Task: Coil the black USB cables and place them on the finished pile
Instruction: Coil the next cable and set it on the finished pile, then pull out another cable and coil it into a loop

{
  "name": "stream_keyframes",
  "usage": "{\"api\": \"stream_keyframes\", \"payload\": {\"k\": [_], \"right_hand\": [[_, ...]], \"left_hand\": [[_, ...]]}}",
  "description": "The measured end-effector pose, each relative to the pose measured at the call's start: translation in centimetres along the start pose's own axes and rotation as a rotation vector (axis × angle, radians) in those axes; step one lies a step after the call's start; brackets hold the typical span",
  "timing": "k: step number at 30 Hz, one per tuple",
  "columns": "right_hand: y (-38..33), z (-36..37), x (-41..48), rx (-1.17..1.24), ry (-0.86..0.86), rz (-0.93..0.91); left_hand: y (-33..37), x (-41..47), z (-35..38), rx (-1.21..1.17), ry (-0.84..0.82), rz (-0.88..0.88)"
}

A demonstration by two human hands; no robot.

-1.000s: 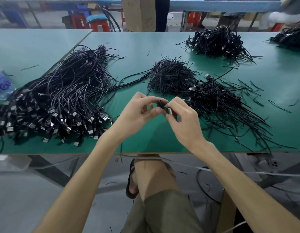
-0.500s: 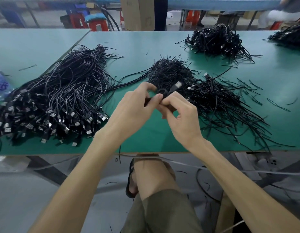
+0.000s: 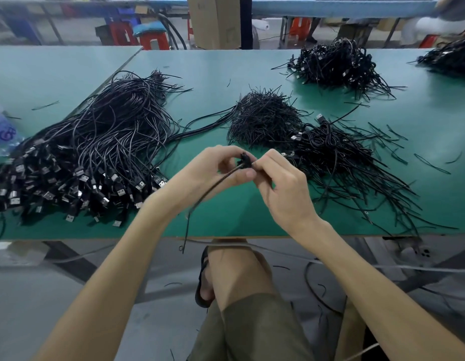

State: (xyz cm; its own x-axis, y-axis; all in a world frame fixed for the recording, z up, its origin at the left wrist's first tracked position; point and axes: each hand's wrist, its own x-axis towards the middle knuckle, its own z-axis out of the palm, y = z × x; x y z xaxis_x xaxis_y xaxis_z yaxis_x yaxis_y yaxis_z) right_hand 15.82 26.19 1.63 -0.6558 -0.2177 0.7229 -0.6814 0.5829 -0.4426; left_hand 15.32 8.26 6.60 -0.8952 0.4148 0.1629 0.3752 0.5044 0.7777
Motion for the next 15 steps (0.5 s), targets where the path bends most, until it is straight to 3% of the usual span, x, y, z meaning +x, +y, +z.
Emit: {"api": "stream_keyframes", "payload": {"k": [4,9,15], "right_hand": [[-0.3,0.5,0.0,0.040,-0.015,0.035],[0.4,0.5,-1.1,-0.003,-0.101,0.002],[0.7,1.0,-1.1,-0.335,-0.108,-0.336]], "left_hand": [[-0.9,0.4,0.5,0.159,0.150,-0.063],[-1.4,0.7,0.9,0.143,0.017,-0.237],[-1.8,1.2,1.0,-0.040,-0.046,-0.552]]}}
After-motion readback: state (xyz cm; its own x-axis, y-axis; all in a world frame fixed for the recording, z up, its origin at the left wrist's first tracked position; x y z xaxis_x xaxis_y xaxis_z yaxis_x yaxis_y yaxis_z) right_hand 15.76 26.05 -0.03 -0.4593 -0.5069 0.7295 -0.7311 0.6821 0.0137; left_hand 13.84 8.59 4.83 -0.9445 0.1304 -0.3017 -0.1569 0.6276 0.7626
